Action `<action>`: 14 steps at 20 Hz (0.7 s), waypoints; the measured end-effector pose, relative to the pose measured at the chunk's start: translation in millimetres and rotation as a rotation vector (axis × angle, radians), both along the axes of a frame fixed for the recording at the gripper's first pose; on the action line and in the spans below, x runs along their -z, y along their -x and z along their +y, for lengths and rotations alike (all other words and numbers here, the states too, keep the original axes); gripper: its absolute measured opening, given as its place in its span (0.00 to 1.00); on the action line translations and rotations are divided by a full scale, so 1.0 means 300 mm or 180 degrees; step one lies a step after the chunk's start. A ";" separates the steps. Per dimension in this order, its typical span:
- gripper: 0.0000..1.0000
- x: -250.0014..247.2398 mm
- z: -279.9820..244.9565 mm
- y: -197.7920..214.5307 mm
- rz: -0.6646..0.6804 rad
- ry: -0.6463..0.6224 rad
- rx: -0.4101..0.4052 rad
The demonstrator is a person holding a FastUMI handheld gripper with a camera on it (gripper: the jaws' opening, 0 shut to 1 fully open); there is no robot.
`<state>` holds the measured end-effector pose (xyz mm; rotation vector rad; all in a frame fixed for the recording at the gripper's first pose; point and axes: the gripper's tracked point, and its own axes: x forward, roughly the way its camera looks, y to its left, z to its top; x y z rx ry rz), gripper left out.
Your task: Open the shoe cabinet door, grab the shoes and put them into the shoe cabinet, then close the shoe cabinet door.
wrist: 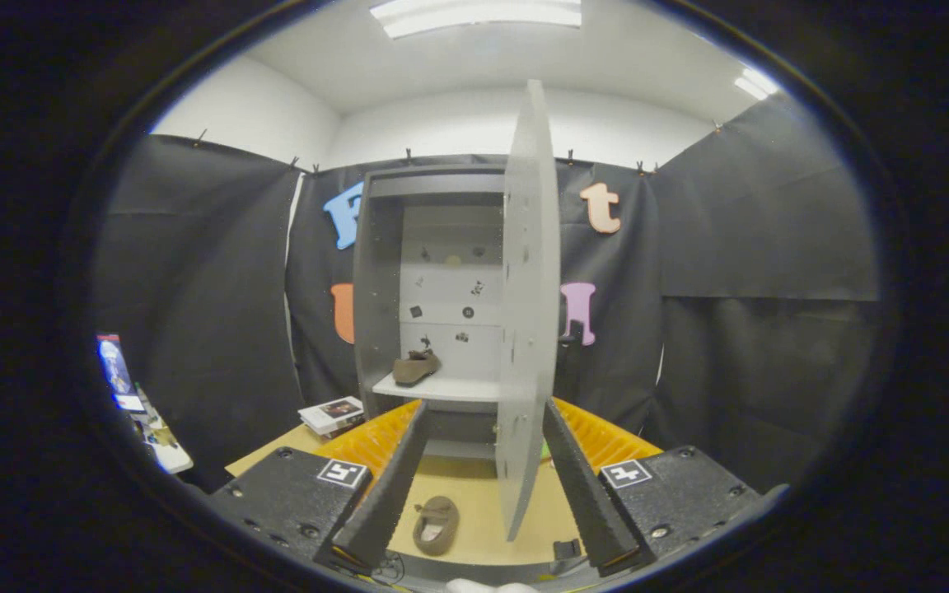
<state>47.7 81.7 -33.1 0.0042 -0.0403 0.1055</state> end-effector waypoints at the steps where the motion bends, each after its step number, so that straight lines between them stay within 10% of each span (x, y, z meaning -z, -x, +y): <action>1: 0.90 0.053 0.050 -0.002 0.0084 0.0002 -0.0028; 14: 0.90 0.812 0.347 -0.308 0.1018 -0.0004 -0.0335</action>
